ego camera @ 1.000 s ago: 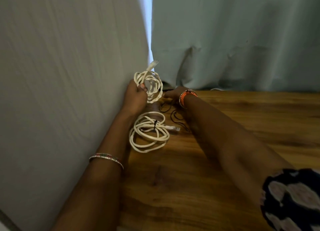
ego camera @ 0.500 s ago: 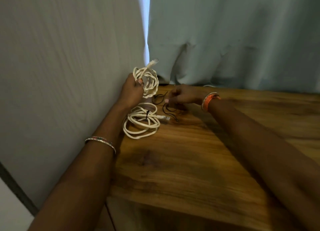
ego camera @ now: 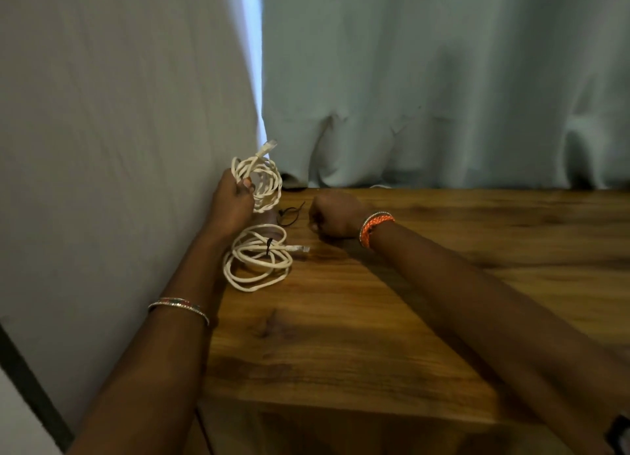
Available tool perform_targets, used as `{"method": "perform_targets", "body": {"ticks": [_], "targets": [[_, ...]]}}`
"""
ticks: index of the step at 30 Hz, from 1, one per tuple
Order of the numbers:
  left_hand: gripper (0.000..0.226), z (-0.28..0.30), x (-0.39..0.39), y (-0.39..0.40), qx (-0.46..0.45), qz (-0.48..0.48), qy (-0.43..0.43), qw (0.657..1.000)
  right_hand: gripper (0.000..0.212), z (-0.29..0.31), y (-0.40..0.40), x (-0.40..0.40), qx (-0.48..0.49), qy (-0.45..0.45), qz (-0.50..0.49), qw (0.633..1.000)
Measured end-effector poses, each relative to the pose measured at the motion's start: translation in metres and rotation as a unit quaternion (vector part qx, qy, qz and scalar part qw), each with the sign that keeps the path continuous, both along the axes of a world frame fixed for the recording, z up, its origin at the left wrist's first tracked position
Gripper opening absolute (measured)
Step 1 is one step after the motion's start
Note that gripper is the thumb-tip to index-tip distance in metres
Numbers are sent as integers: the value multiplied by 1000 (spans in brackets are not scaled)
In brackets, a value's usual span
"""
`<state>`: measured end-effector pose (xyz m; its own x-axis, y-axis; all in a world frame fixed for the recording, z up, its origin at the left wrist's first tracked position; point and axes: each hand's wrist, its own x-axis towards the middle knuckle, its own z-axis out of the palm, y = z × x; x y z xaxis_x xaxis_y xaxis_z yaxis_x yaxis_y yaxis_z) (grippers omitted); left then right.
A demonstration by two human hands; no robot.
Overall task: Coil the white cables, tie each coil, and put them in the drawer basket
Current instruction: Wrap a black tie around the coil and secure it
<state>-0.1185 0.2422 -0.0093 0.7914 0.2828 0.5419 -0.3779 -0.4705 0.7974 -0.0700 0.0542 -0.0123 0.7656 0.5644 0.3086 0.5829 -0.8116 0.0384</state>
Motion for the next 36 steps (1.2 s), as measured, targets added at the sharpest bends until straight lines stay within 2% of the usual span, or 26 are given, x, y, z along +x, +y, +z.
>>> {"method": "perform_targets", "body": {"ticks": [3, 7, 10, 12, 16, 20, 22, 25, 28, 32, 36], "targets": [[35, 0, 2, 0, 16, 9, -16, 1000, 16, 3, -29, -7, 5, 60, -47, 997], [37, 3, -4, -7, 60, 1, -47, 997, 31, 5, -68, -14, 71, 181, -70, 979], [38, 9, -18, -22, 90, -21, -89, 992, 29, -1, -96, -28, 174, 197, -62, 963], [38, 14, -28, -38, 85, -63, -105, 989, 29, -10, -114, -37, 244, 172, -88, 950], [20, 11, -34, -93, 73, -194, -60, 976, 12, -19, -153, -47, 325, 127, -159, 923], [28, 16, -27, -154, 105, -223, 4, 969, 16, -21, -187, -51, 399, 213, -152, 879], [29, 15, -20, -175, 103, -212, 26, 971, 14, -23, -196, -57, 417, 219, -135, 872], [30, 3, -12, -191, 69, -178, 73, 979, 14, -19, -202, -64, 326, 148, -123, 926], [33, -10, -11, -186, 69, -159, 83, 981, 23, -15, -194, -68, 182, 132, -93, 970], [29, -18, -21, -180, 42, -182, 99, 977, 11, -15, -178, -76, 116, 93, -90, 985], [29, -24, -27, -182, -24, -198, 108, 974, 11, -22, -167, -76, 74, 75, -102, 989]]}}
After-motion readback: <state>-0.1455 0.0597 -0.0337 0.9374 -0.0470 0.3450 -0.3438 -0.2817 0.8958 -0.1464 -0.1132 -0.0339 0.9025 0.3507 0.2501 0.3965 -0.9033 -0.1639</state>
